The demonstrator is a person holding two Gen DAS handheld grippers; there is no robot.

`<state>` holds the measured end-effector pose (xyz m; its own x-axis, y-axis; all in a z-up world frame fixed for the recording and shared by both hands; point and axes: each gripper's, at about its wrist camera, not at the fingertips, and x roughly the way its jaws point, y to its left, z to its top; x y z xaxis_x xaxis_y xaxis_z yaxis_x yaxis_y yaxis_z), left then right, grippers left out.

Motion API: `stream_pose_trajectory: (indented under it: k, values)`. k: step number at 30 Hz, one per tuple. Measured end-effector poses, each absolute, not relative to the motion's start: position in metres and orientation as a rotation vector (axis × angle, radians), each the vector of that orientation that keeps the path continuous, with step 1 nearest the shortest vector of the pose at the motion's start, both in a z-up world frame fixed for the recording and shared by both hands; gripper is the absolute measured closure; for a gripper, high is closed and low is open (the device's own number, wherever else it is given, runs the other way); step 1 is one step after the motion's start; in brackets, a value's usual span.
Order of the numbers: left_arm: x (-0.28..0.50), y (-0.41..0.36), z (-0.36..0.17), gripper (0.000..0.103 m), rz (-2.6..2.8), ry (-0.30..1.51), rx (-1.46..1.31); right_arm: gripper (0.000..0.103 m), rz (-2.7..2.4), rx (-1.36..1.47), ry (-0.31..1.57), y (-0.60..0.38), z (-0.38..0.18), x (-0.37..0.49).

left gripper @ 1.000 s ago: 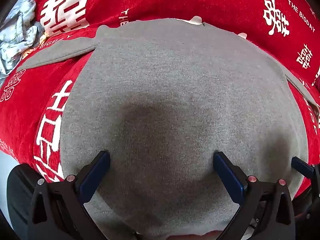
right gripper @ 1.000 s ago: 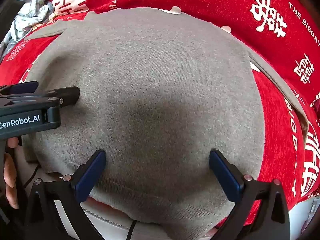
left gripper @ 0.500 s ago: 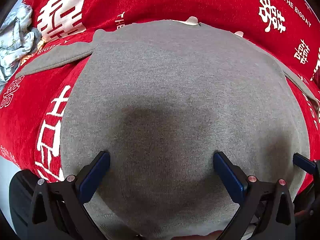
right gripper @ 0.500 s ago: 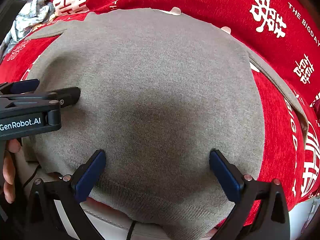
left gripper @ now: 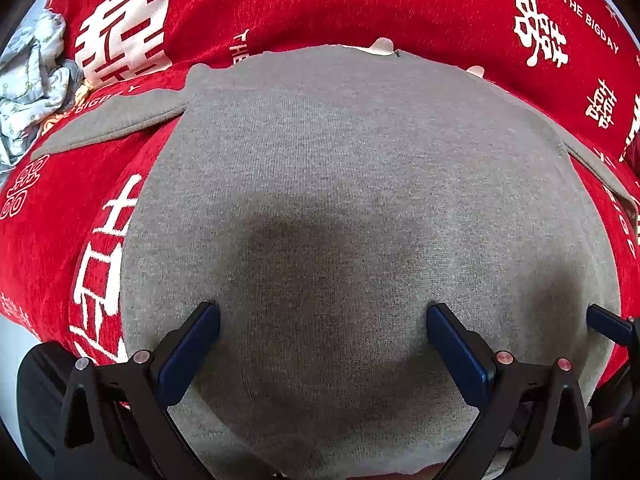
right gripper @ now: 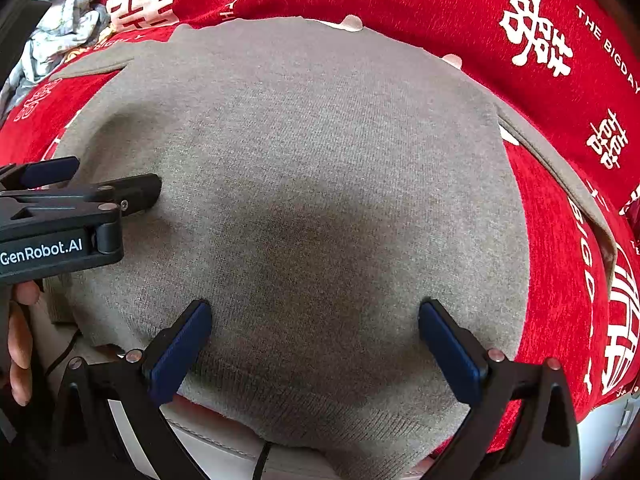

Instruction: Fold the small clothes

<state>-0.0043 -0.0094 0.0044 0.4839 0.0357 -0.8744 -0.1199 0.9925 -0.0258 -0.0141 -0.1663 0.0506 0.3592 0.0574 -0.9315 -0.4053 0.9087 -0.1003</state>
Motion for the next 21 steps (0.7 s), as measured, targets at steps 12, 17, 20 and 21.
stream_pose_trajectory:
  k: [12, 17, 20, 21]
  values:
    - [-0.0035, -0.0097, 0.0052, 0.0, 0.096, 1.06, -0.087, 0.0, 0.305, -0.341, 1.168, -0.1651, 0.0513, -0.0127]
    - [-0.0037, -0.0097, 0.005, 0.0, 0.096, 1.06, -0.087, 0.0, 0.305, -0.341, 1.167, -0.165, 0.0509, -0.0134]
    - [-0.0038, -0.0097, 0.0049, 0.0, 0.096, 1.06, -0.087, 0.0, 0.305, -0.342, 1.167, -0.165, 0.0511, -0.0133]
    - [-0.0038, -0.0097, 0.0049, 0.0, 0.096, 1.06, -0.087, 0.0, 0.305, -0.342, 1.167, -0.165, 0.0513, -0.0131]
